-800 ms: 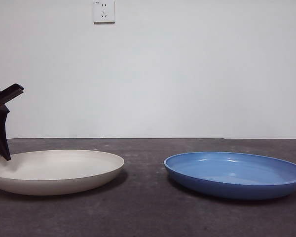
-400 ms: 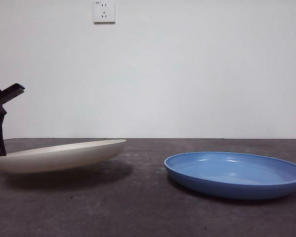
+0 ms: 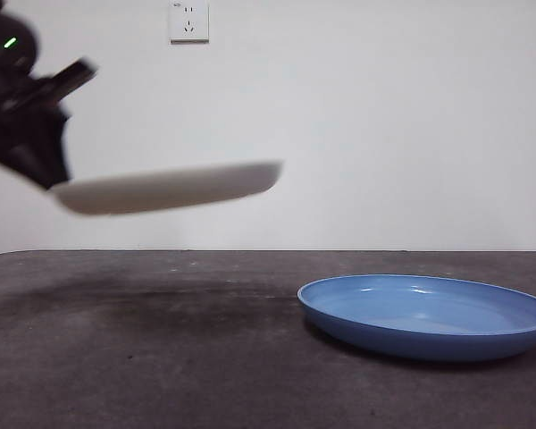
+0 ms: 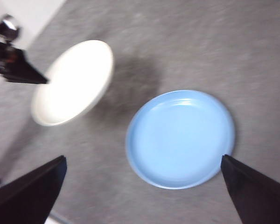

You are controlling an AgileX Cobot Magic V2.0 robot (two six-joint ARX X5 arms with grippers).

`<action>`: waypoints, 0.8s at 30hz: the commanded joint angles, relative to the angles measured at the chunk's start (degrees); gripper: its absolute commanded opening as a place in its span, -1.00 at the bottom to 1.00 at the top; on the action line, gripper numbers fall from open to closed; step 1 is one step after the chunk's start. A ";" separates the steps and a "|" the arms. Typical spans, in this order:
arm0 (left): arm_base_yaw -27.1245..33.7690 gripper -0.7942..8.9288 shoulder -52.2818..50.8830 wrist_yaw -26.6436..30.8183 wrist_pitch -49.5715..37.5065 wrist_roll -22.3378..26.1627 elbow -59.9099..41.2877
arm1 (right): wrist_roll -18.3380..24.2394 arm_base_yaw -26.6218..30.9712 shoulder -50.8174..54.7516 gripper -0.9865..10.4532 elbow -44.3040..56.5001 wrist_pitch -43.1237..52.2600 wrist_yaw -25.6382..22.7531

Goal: Pick up the white plate, put it on the blue plate, put it on desk

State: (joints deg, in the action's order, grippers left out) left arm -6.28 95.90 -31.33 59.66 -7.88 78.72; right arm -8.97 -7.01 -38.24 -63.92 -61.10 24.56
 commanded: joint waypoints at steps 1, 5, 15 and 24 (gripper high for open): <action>-5.68 -0.82 0.94 2.19 2.38 -1.01 3.65 | 2.43 -0.04 -0.07 0.34 -3.52 -1.95 -2.10; -13.55 -0.82 1.73 2.64 2.40 -3.48 7.34 | 3.61 -0.04 0.98 0.34 -6.01 -3.52 -2.29; -26.18 -0.82 14.29 3.54 2.91 -6.86 21.73 | 5.20 -0.07 5.62 0.34 -6.32 -6.14 -1.55; -30.58 -0.82 30.51 7.78 7.76 -6.56 38.29 | 5.14 -0.46 6.95 0.34 -6.32 -8.48 0.09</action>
State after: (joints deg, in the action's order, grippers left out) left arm -36.38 124.99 -23.73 67.26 -14.50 114.93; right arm -4.64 -7.20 -31.24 -69.25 -70.04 24.43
